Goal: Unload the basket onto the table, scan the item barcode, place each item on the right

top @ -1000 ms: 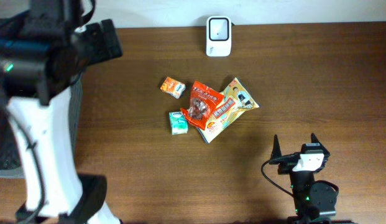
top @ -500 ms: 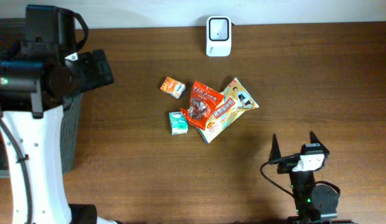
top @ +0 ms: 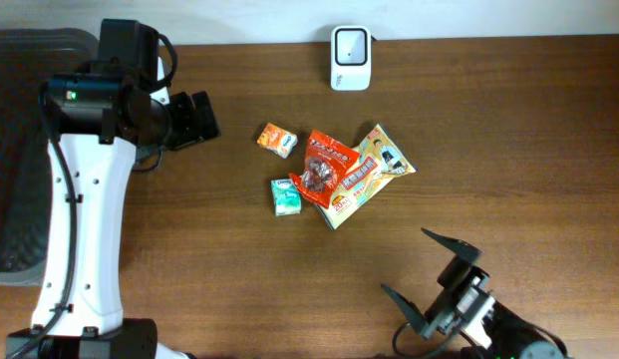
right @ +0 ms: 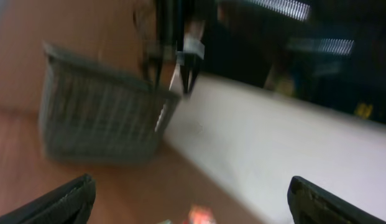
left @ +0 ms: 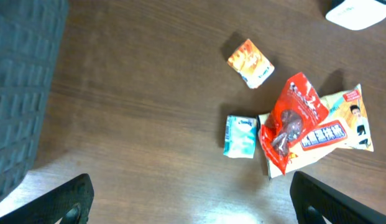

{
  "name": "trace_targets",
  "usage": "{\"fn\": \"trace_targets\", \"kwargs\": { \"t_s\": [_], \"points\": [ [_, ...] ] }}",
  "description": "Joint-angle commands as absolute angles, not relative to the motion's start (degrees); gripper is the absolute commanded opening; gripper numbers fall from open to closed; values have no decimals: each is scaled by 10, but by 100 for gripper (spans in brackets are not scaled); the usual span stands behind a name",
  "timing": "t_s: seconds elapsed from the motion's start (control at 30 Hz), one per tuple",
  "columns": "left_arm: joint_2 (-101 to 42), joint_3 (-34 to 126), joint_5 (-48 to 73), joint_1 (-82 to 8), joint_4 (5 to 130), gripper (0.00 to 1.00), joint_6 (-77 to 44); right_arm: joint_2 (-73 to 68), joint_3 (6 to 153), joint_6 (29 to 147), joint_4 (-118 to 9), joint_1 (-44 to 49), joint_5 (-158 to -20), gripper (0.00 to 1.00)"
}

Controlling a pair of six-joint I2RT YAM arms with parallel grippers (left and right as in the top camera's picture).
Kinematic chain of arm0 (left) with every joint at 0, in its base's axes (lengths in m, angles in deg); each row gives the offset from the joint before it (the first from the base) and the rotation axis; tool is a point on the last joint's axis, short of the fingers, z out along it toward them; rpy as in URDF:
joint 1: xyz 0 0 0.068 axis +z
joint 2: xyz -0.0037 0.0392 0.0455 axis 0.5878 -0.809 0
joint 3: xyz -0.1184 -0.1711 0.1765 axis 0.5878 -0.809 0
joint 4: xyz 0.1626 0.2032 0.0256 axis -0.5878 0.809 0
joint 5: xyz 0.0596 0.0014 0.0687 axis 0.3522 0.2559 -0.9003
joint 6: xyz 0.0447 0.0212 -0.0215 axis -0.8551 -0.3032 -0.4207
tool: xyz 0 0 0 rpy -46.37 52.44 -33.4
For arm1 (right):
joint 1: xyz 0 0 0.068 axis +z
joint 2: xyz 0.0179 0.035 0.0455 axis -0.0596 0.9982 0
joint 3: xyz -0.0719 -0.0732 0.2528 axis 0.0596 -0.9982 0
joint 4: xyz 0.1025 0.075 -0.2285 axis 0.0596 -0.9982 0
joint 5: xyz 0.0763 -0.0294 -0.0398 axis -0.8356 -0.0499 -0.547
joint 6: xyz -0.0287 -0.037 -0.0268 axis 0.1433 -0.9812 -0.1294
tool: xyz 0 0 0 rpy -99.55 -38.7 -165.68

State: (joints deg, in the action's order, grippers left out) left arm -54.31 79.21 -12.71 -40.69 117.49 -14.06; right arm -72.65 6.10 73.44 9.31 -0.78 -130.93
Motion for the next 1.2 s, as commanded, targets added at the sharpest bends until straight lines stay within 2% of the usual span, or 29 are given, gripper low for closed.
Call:
{"fn": "trace_targets", "kwargs": {
  "t_s": [0.0,0.13,0.23,0.37,0.43,0.6,0.67,0.7,0.77,0.83,0.87,0.93,1.0,1.03,1.07,1.17],
  "points": [
    [-546,787,-110,-406,1167,99,-135,-730,85,795,153,-4,-1217,98],
    [-546,787,-111,-406,1167,99,-135,-709,201,780,64,-4,-1164,98],
    [-546,787,-111,-406,1167,99,-135,-619,367,719,-166,-4,-1163,98],
    [-546,787,-111,-406,1167,99,-135,-456,563,700,-440,-4,-1152,98],
    [-546,787,-111,-406,1167,99,-135,-343,671,700,-550,-4,-1213,98],
    [-546,787,-111,-406,1167,99,-135,-171,769,732,-568,-4,-1565,98],
    [-546,787,-111,-406,1167,99,-135,-110,769,744,-478,3,-1671,98],
    [-546,787,-111,-406,1167,99,-135,-85,769,792,-452,7,-1664,98],
    [-546,787,-111,-406,1167,99,-135,-37,769,903,-440,16,-1576,99],
    [-546,787,-111,-406,1167,99,-135,1,769,915,-468,41,-1459,97],
    [-546,787,-111,-406,1167,99,-135,16,769,916,-495,60,-1358,91],
    [-546,787,-111,-406,1167,99,-135,40,769,965,-560,109,-1090,64],
    [-546,787,-111,-406,1167,99,-135,62,770,1000,-589,147,-932,63],
    [-546,787,-111,-406,1167,99,-135,83,774,1011,-604,163,-883,63],
    [-546,787,-111,-406,1167,99,-135,101,782,1022,-624,165,-873,59],
    [-546,787,-111,-406,1167,99,-135,172,833,1037,-686,160,-871,36]
  ]
}}
